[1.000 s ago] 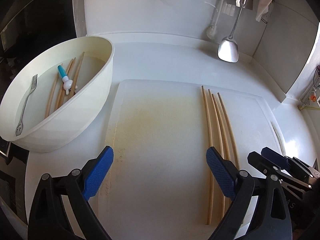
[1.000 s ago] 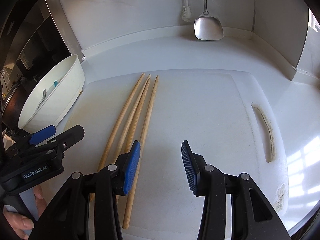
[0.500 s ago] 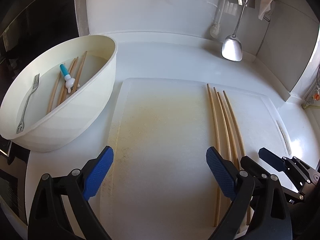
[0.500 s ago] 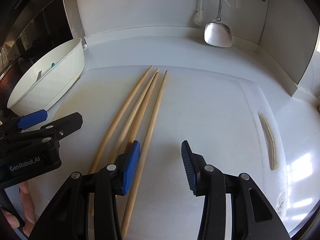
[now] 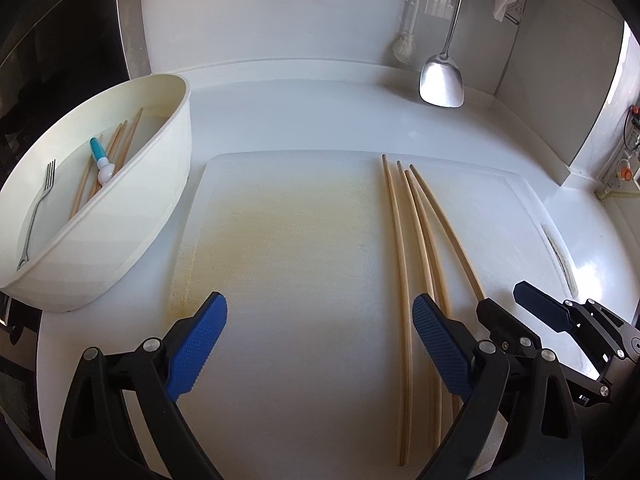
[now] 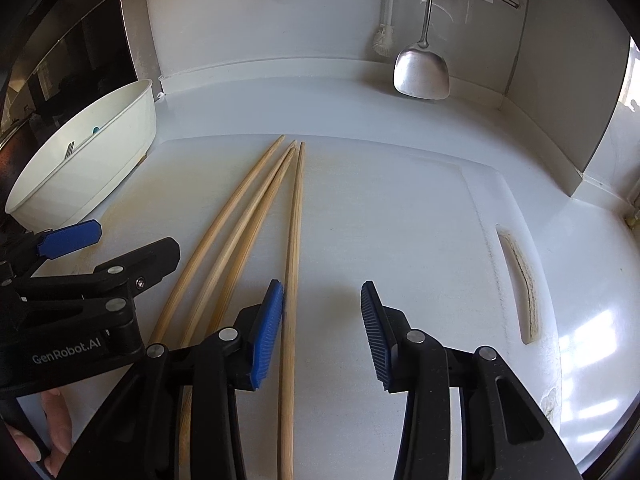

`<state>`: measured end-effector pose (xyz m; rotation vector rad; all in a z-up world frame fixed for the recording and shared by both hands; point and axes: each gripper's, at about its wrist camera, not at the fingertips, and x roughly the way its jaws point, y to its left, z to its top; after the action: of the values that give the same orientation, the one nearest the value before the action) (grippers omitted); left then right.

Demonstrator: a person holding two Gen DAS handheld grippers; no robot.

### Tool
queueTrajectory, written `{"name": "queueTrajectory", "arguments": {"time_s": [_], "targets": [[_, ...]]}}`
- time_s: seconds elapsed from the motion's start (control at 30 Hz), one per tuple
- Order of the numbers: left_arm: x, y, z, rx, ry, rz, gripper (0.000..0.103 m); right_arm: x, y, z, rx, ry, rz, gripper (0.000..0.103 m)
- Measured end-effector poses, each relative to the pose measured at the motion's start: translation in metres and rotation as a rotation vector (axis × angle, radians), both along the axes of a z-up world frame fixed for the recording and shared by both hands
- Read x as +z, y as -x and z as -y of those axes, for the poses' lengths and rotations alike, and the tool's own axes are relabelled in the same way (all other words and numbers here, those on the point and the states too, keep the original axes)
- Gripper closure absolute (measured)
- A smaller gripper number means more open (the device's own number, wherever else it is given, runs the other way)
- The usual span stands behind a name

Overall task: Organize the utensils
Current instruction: 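Close the left tool on a chopstick while the right tool grips another chopstick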

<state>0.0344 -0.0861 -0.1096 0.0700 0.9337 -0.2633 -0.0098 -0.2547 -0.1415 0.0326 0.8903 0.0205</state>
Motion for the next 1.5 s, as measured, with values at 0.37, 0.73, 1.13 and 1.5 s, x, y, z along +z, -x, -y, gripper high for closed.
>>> {"name": "queueTrajectory", "arguments": {"time_s": [0.37,0.73,1.13,1.5], "targets": [[-0.005,-0.006,0.01,-0.012,-0.023,-0.001,0.011,0.001,0.0,0.001,0.001,-0.007,0.001,0.064],[-0.011,-0.011,0.008,0.012,-0.014,-0.032,0.008,0.001,0.0,-0.002,-0.002,0.003,0.003,0.064],[-0.013,-0.011,0.007,0.018,-0.014,-0.018,0.013,0.0,-0.001,0.006,-0.019,-0.004,0.001,0.064],[-0.008,0.002,0.027,-0.081,-0.039,0.004,0.064,0.0,-0.004,0.004,-0.006,0.007,0.006,0.077]]}}
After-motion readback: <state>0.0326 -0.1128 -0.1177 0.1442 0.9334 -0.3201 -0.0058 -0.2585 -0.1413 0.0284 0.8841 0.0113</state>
